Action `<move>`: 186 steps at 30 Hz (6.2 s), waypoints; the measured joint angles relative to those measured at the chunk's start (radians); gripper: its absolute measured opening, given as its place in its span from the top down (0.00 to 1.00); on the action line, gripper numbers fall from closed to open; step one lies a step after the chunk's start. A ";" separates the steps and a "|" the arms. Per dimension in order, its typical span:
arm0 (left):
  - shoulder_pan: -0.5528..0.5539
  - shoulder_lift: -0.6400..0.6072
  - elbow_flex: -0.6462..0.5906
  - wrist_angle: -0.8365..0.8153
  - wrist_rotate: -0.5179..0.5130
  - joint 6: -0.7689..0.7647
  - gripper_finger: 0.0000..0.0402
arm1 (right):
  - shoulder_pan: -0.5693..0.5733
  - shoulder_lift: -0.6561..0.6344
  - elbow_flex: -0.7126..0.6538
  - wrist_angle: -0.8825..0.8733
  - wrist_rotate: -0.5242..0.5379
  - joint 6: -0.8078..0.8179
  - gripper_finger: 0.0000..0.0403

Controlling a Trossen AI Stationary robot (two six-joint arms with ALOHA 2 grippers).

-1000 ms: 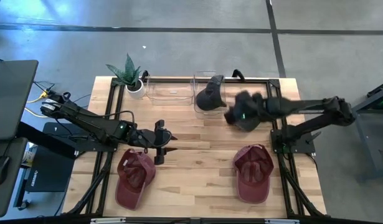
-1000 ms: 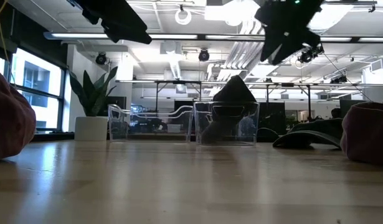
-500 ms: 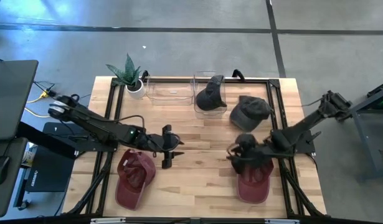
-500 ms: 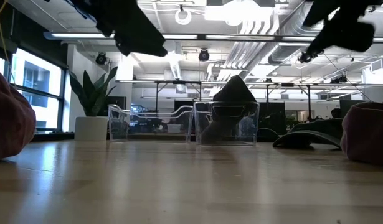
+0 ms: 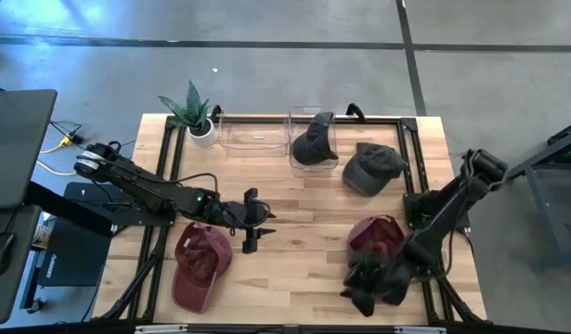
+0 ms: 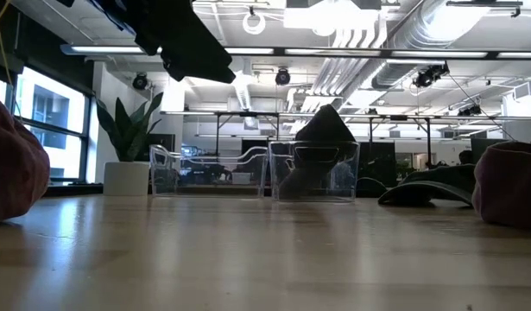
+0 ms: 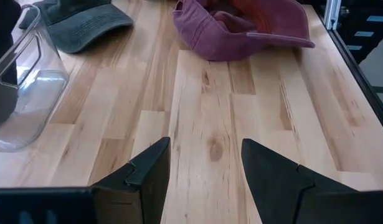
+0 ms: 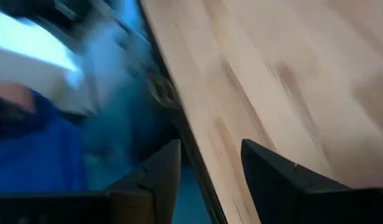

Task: Pick & Place hat
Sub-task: Put the right red cap into the left transparent bin

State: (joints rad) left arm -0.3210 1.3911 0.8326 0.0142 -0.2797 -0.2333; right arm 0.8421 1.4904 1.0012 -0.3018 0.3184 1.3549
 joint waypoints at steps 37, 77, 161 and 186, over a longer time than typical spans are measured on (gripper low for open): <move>0.000 0.006 0.000 -0.017 -0.030 0.027 0.53 | -0.237 0.216 -0.008 -0.402 -0.390 0.380 0.54; -0.062 -0.676 -0.084 -0.282 0.158 0.027 0.53 | -0.496 0.203 0.055 1.240 -0.729 -1.333 0.97; 0.151 -0.101 -0.172 0.450 0.450 -0.229 0.99 | -0.241 -0.256 0.026 -0.100 0.315 -0.740 0.63; 0.151 -0.101 -0.172 0.454 0.426 -0.190 0.99 | -0.581 -0.071 0.011 0.276 0.296 -1.414 0.23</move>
State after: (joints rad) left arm -0.1699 1.2896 0.6609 0.4681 0.1467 -0.4234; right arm 0.2613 1.4197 1.0126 -0.0254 0.6141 -0.0592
